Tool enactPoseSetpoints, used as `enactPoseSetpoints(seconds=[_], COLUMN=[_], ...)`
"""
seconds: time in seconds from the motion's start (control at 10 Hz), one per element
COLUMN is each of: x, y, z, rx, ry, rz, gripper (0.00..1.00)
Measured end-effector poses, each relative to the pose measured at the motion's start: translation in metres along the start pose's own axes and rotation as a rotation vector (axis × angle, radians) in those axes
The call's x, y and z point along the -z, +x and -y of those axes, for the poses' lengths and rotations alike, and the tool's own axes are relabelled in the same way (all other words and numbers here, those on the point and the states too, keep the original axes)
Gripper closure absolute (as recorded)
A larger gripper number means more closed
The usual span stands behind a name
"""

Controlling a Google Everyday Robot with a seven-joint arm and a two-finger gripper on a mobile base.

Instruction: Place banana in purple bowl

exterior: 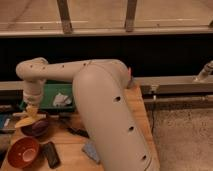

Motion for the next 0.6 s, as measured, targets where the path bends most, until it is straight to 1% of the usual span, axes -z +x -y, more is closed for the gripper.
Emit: enactPoseSetpoints(seconds=[0.6], x=[-0.0005], y=[-0.0009], z=[-0.0005], rx=[0.001], ry=[-0.001], rz=[-0.001], gripper=[0.46])
